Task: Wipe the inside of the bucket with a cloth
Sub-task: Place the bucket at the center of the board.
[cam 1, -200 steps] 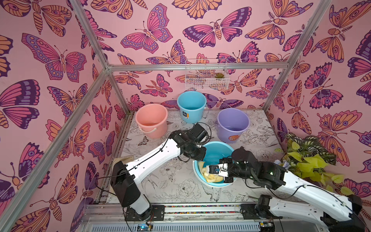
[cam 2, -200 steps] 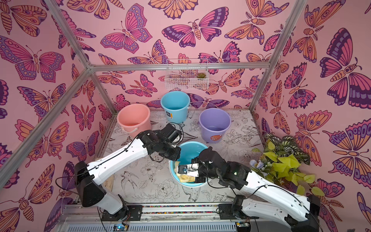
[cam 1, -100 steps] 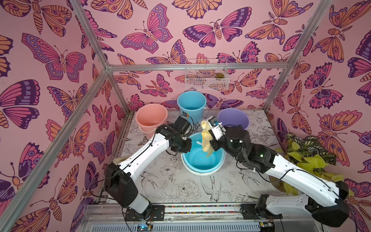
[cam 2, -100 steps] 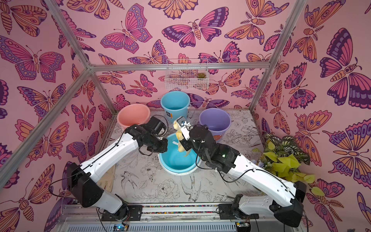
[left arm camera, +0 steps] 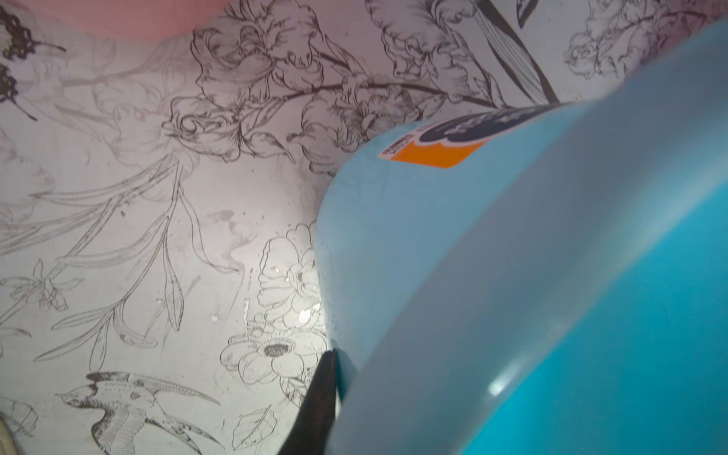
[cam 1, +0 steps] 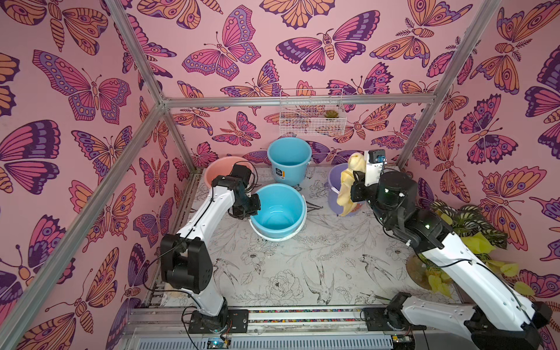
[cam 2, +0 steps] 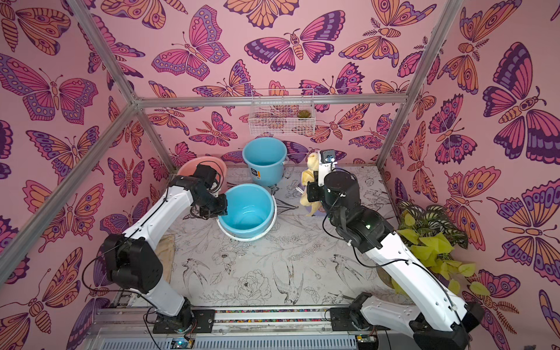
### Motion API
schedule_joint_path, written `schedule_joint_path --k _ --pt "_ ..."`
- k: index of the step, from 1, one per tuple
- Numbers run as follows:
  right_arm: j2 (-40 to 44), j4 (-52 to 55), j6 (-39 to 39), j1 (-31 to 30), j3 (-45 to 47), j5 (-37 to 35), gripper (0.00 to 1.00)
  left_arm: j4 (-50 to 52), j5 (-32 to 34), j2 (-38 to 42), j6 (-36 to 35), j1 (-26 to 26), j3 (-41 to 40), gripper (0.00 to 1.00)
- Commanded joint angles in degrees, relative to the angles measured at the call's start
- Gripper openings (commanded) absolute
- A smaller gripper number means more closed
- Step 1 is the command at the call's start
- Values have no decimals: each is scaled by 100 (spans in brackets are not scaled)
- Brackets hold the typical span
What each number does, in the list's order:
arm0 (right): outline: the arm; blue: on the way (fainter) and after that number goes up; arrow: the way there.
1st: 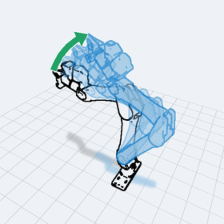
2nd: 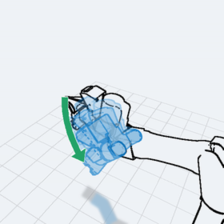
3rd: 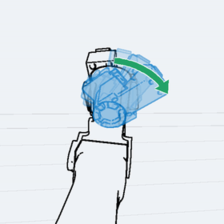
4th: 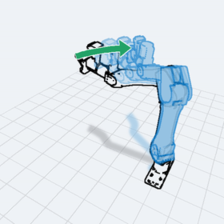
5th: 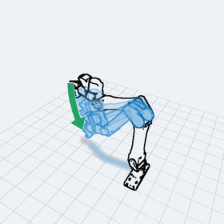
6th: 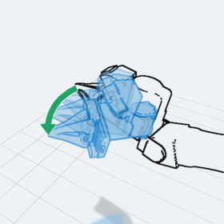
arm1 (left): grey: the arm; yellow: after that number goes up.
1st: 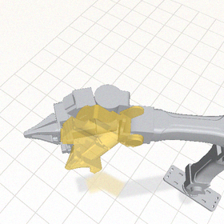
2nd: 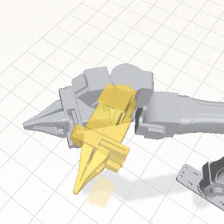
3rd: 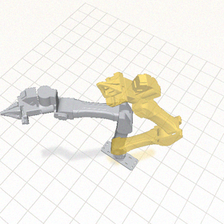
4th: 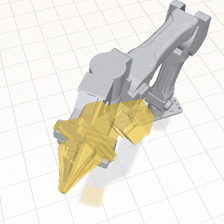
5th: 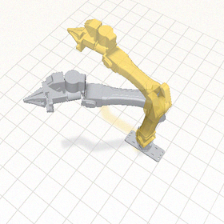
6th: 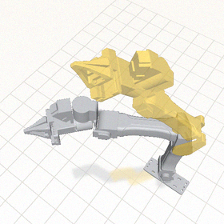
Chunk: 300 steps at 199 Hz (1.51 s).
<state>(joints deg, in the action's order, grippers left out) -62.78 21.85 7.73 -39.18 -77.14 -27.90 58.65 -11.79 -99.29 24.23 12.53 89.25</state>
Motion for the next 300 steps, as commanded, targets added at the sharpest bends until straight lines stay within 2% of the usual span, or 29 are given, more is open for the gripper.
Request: schedule_joint_path --k 1,53,112,160,180,209,265,300 --pt "130 144 84 59 74 -92 0 -7 -195 -441 -68 -167 543 0" --pt "205 276 1 61 79 -150 0 80 181 -1353 171 -544 1471 0" --pt "232 321 -96 77 71 -196 0 376 380 -1658 267 -893 2051 0" --pt "236 316 -147 77 57 -220 0 636 371 -1645 257 -904 2368 17" --pt "226 303 -175 77 42 -234 0 663 379 -1556 284 -902 2362 27" --pt "218 277 -206 77 23 -231 0 708 377 -1457 319 -902 2347 36" --pt "232 290 -265 77 -26 -249 0 735 338 -993 372 -904 2424 48" --pt "258 294 -280 77 -36 -224 0 735 -134 -1012 415 -870 2564 46"
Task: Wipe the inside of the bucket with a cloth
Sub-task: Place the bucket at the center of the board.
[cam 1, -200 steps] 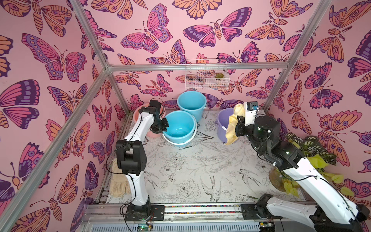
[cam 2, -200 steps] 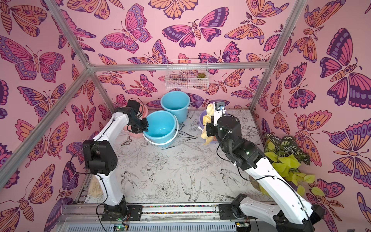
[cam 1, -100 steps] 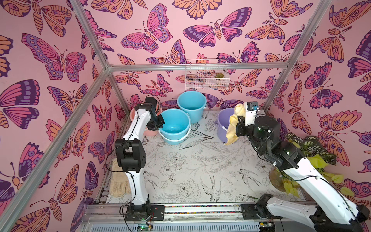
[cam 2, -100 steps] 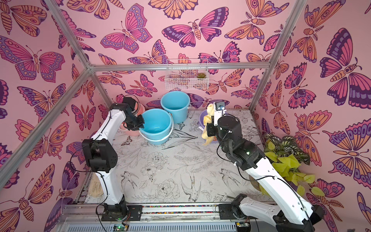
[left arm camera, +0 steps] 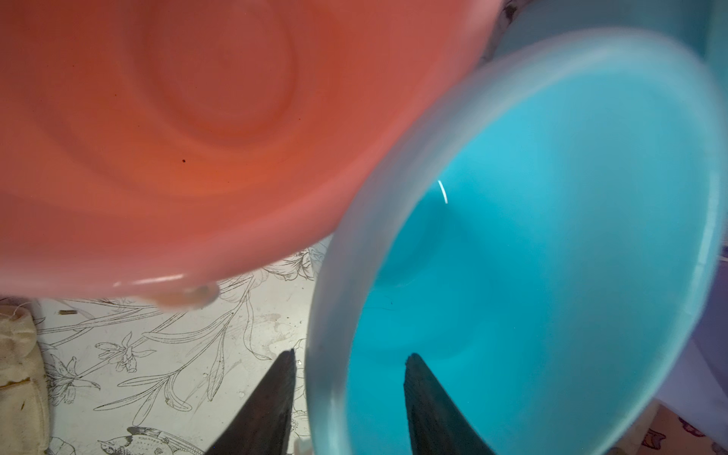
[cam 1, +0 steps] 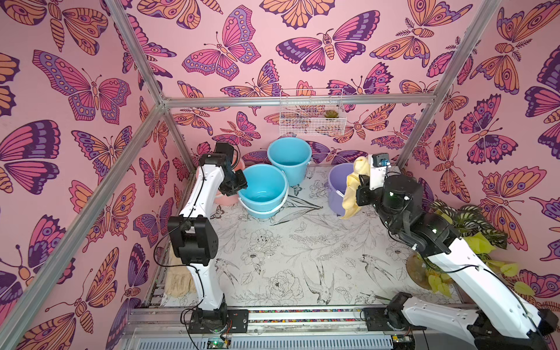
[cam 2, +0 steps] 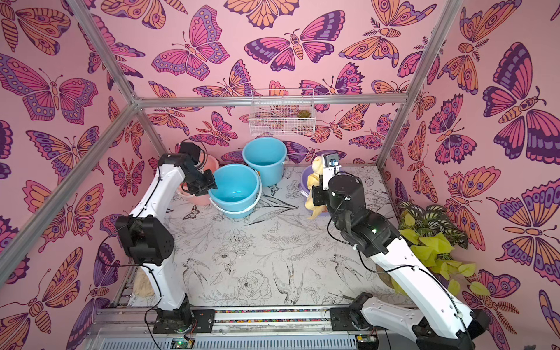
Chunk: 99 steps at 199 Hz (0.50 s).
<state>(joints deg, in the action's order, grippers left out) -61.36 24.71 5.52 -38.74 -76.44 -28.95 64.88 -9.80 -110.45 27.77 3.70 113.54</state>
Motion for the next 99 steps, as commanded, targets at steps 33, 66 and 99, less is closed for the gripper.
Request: schedule_joint_path --k 33,66,99 --pt "168 42 -42 32 -98 -102 0 112 -601 -35 83 140 104 44" --pt "273 69 -86 33 -66 -145 0 101 -586 54 101 191 65 41" --pt "329 43 -121 33 -12 -150 0 99 -543 136 145 281 188 40"
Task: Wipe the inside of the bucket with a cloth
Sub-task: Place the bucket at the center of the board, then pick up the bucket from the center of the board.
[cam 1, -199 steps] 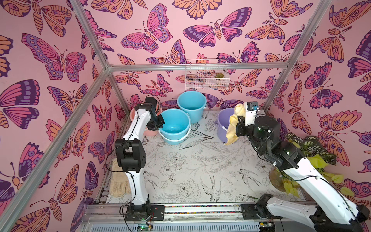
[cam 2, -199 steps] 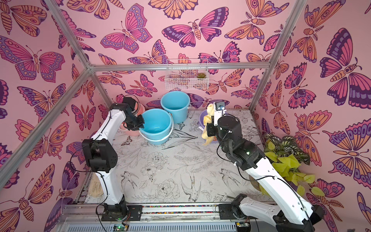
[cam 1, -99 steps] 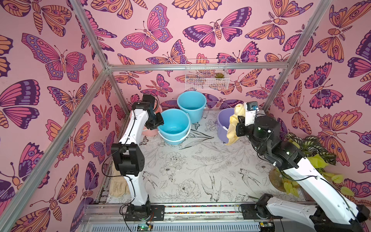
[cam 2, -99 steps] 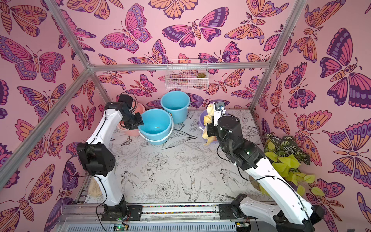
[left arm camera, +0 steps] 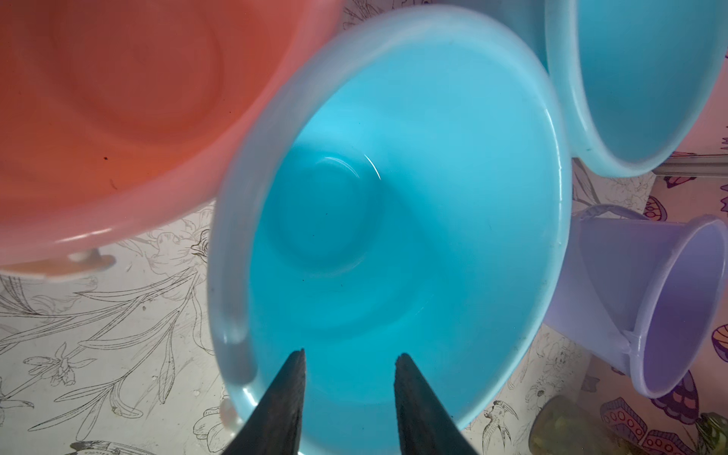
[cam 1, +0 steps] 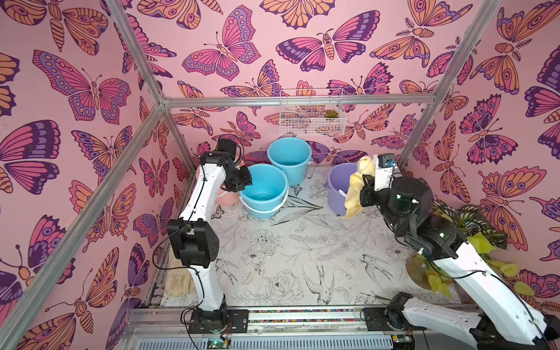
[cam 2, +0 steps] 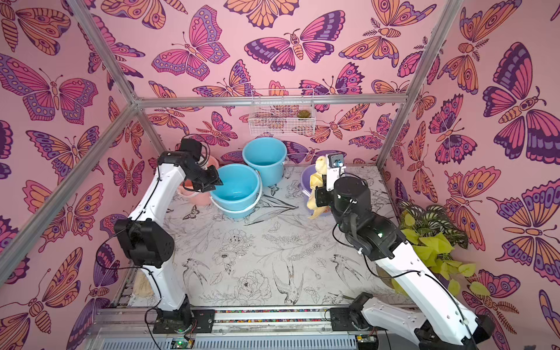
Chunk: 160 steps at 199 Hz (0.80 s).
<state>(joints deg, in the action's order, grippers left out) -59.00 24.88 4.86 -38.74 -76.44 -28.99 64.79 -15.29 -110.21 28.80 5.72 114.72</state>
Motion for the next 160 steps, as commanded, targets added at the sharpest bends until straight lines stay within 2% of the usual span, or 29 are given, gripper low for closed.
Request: schedule_joint_path --k 1,45,73,101,160 --pt "96 21 -51 33 -7 -148 0 110 16 117 45 84 82 40" --pt "181 -23 -99 33 83 -253 0 46 283 22 461 638 731 42" --pt "248 -89 -108 33 156 -291 0 -739 74 15 1196 1029 675 42" --pt "314 -106 -164 33 156 -325 0 -1861 107 57 2493 1438 281 42" --pt "528 -211 -309 38 130 -431 0 -3146 1706 -66 5446 2197 -456 46"
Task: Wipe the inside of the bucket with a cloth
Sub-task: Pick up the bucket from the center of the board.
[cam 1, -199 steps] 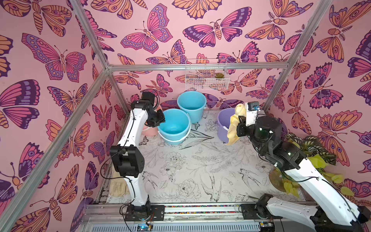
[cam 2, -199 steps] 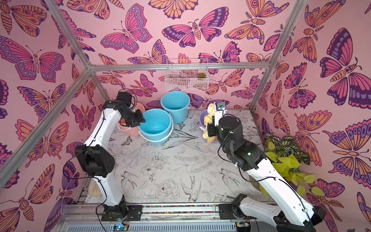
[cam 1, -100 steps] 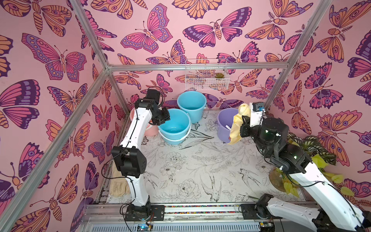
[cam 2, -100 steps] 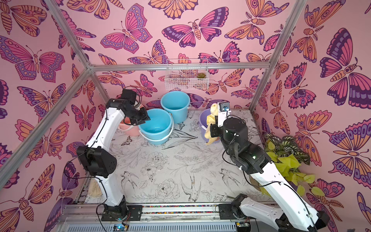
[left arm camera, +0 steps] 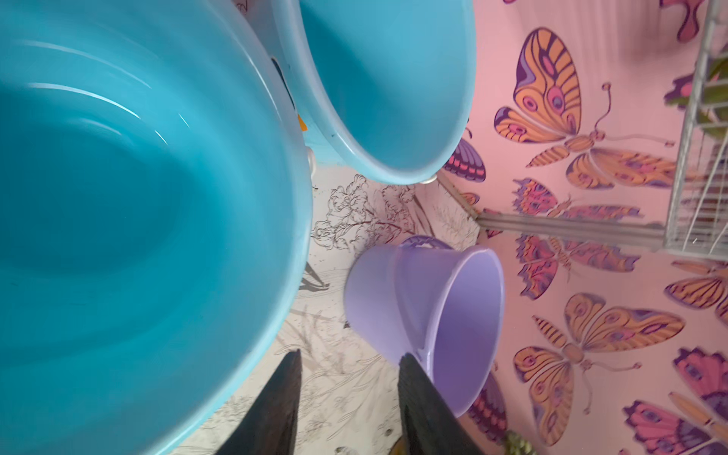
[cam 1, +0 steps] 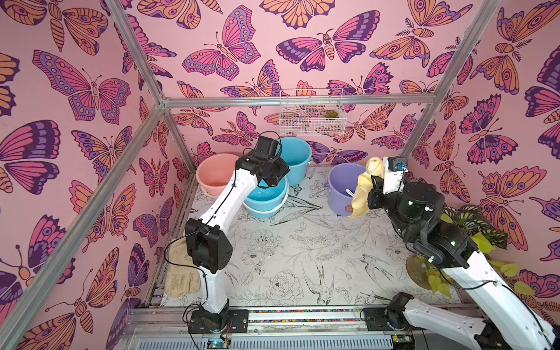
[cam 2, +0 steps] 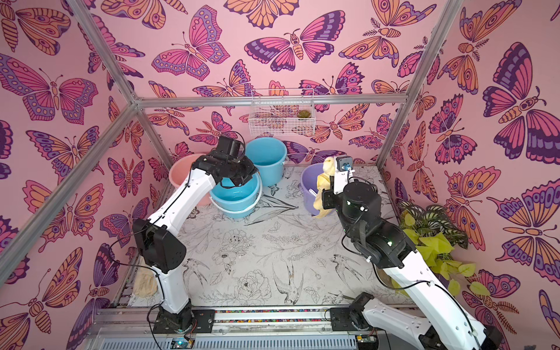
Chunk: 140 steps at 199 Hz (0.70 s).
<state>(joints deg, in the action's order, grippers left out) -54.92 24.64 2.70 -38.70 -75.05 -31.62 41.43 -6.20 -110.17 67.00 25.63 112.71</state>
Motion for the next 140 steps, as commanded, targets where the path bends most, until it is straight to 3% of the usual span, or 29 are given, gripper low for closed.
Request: schedule_joint_path --k 1,31,77,140 --pt "120 -183 -94 35 -10 -169 0 -828 809 -86 1664 215 -261 46" --pt "172 -212 -107 38 7 -177 0 -1595 1038 -630 2730 459 -206 50" --pt "275 -171 -95 38 75 -176 0 -2286 1496 -1738 3644 726 621 54" --pt "454 132 81 38 207 -11 0 -2839 2298 -2521 3983 812 1403 58"
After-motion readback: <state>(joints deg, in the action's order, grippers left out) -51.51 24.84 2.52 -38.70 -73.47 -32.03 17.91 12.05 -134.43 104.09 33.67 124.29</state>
